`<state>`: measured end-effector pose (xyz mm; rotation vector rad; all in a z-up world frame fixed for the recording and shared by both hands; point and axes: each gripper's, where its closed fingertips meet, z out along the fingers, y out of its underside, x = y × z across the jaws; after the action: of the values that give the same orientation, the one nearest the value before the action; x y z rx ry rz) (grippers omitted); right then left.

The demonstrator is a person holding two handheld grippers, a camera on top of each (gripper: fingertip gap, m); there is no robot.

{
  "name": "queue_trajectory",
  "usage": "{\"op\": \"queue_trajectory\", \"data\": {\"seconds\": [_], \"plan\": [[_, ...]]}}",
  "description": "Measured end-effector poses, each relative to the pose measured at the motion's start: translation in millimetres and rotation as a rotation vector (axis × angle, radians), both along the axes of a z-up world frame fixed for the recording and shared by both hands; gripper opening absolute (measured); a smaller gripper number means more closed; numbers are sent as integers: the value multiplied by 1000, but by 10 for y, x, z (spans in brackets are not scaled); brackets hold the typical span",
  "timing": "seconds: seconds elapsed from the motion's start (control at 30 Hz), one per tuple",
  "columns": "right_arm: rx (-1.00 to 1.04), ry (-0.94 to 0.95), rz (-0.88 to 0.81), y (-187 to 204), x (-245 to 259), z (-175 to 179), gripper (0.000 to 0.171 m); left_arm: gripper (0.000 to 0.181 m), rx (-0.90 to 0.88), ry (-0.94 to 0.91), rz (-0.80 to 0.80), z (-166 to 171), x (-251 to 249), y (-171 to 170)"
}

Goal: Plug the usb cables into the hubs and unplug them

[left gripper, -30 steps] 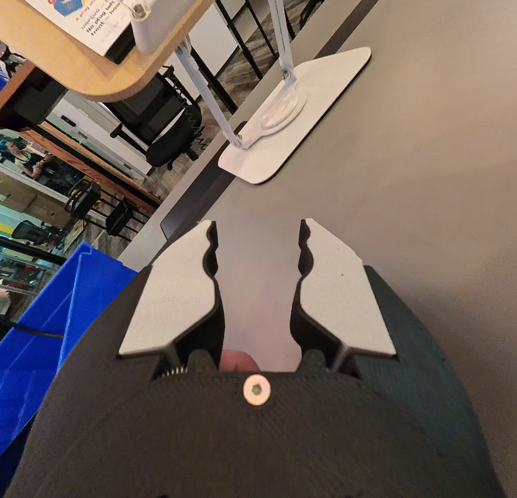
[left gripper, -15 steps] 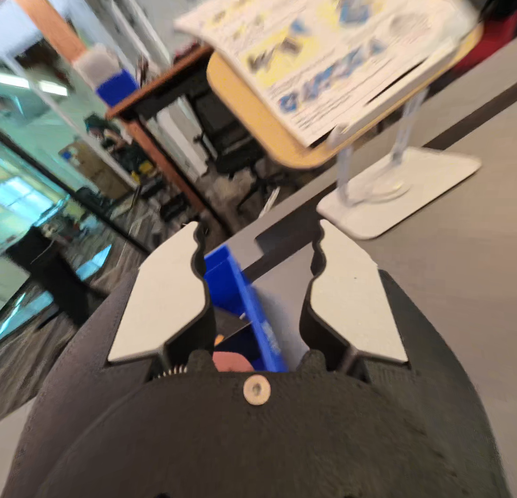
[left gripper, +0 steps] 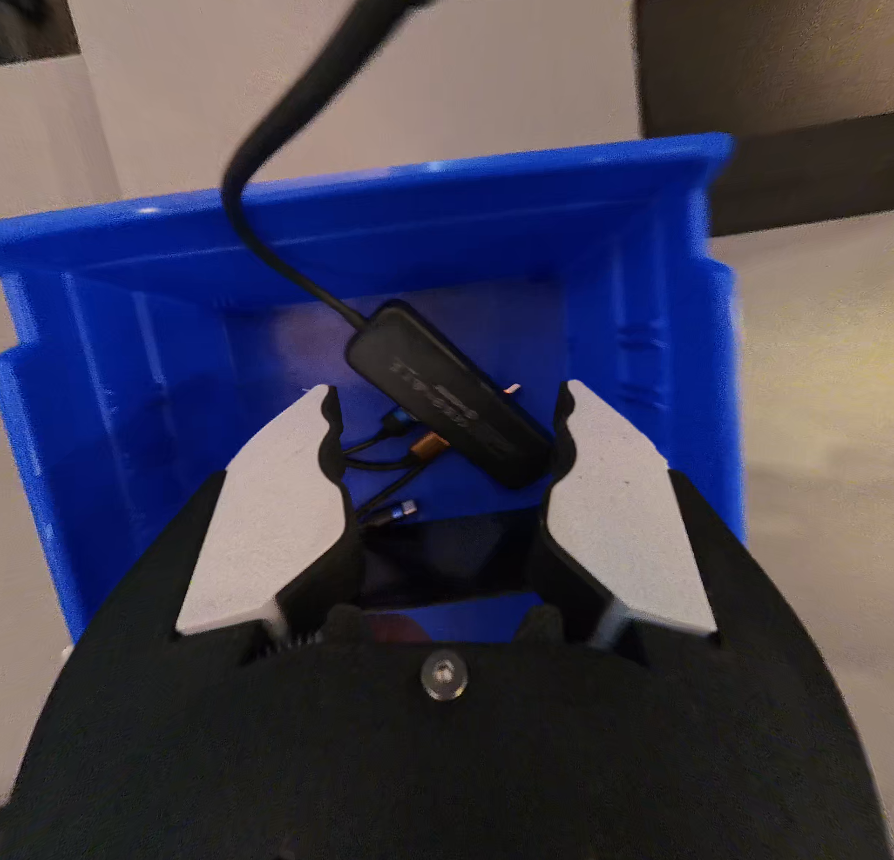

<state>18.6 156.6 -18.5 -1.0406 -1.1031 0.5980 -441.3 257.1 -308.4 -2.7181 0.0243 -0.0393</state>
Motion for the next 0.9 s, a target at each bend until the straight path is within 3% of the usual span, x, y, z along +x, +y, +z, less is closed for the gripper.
{"op": "queue_trajectory", "data": {"seconds": [0.23, 0.37, 0.6, 0.9], "plan": [[-1, 22, 9, 2, 49, 29, 20, 80, -144, 10, 77, -337, -214, 90], [-2, 18, 6, 15, 52, 16, 20, 66, -180, -69, 53, -470, -137, 89], [-8, 21, 1, 44, 71, 4, 21, 62, -116, -81, 51, -410, -157, 125], [-18, 16, 0, 82, 66, -35, 21, 54, 94, -126, 28, -43, -73, 155]]}}
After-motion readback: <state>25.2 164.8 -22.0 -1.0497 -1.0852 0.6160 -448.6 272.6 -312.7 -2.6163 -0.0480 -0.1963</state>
